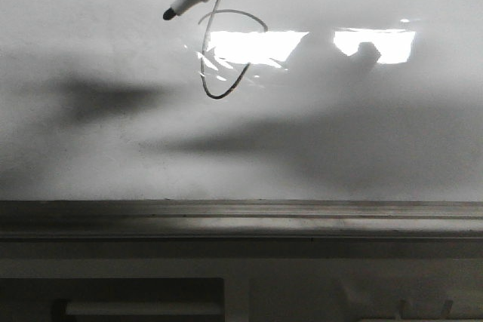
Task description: Write number 6 on whiteboard
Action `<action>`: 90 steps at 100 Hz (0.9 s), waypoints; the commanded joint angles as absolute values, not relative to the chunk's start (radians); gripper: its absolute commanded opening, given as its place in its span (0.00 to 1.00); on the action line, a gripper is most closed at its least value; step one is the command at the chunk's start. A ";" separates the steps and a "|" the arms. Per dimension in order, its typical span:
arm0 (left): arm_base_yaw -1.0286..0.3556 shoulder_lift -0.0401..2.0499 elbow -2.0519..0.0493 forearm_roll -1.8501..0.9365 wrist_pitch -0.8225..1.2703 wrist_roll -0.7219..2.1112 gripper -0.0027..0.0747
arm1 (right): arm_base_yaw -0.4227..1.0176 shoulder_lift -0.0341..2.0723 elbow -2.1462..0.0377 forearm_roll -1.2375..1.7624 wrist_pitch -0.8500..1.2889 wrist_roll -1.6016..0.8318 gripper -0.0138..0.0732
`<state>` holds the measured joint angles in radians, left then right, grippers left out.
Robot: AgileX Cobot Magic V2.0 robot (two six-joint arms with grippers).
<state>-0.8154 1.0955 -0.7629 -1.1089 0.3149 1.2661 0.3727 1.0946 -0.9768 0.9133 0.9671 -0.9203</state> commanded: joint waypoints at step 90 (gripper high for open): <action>-0.833 1.137 -0.831 -1.104 0.272 1.274 0.21 | 0.372 1.109 -1.010 0.926 0.935 -0.889 0.11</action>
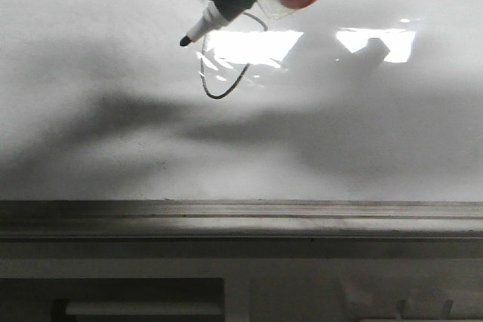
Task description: Write number 6 on whiteboard
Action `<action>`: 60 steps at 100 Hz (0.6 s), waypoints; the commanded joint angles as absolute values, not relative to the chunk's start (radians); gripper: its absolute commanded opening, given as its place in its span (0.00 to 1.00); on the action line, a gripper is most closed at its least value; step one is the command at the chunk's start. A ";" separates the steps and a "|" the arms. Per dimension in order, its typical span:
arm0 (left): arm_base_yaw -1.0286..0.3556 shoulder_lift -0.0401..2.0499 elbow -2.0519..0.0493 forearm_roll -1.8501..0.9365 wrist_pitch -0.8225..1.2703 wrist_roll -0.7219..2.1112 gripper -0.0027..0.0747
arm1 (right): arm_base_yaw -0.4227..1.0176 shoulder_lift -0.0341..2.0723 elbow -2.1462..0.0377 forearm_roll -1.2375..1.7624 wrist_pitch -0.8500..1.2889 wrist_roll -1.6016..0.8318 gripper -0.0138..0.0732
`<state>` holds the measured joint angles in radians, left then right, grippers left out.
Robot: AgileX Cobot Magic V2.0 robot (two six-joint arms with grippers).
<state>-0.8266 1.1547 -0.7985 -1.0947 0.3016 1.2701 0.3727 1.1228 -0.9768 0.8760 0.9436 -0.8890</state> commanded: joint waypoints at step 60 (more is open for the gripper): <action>-0.833 1.175 -0.831 -1.056 0.300 1.274 0.39 | 0.372 1.117 -1.011 0.926 0.979 -0.898 0.11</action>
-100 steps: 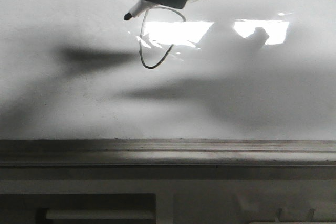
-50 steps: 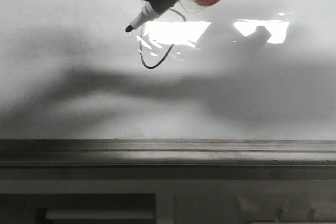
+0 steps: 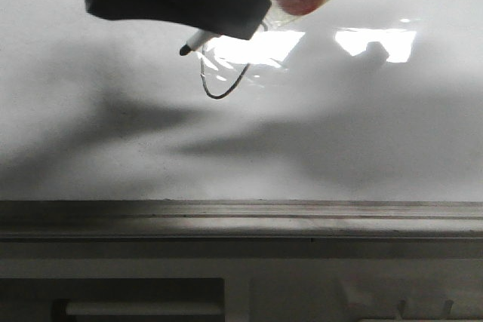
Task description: Write number 6 on whiteboard
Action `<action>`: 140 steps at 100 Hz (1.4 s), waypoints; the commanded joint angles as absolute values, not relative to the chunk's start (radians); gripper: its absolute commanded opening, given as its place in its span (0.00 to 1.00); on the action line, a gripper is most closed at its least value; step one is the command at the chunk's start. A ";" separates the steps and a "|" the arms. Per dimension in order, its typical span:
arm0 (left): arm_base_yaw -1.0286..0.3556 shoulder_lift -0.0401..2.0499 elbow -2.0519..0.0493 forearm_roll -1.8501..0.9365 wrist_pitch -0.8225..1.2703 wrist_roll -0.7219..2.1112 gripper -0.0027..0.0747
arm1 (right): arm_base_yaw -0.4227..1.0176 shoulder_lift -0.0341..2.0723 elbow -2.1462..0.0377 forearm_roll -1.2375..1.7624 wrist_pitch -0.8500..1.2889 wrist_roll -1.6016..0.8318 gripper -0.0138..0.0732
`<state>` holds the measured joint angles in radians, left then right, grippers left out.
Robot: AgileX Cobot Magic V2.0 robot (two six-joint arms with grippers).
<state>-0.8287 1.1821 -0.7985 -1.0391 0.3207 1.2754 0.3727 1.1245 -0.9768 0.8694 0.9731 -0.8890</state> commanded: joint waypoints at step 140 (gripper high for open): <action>-0.758 0.897 -0.565 -1.478 -0.203 1.003 0.01 | 0.120 1.005 -0.981 0.915 0.974 -0.870 0.70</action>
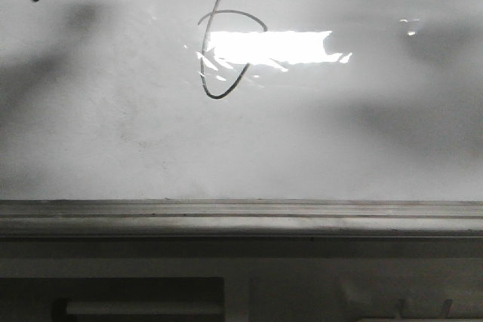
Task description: Write number 6 on whiteboard
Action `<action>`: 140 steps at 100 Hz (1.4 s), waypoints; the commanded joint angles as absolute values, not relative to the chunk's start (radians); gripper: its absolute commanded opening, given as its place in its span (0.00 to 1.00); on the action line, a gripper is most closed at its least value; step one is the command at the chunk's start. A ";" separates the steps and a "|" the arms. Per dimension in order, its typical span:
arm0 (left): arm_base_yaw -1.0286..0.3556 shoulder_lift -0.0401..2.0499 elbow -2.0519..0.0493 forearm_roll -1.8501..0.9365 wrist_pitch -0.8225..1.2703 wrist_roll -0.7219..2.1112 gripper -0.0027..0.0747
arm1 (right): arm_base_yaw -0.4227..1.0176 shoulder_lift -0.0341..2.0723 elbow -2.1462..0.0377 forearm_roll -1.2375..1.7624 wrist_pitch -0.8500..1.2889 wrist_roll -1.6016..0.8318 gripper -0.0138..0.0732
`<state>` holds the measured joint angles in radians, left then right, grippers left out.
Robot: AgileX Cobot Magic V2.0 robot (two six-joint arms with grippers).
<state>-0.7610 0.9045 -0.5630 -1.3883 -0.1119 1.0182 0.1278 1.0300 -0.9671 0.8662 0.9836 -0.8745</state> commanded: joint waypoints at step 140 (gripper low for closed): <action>-0.758 0.856 -0.545 -1.469 -0.251 1.123 0.74 | 0.120 0.965 -0.917 0.923 0.975 -0.867 0.69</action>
<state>-0.7571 0.9288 -0.5416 -1.4767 -0.2313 1.0973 0.1255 1.0037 -0.8970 0.8776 0.9951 -0.8610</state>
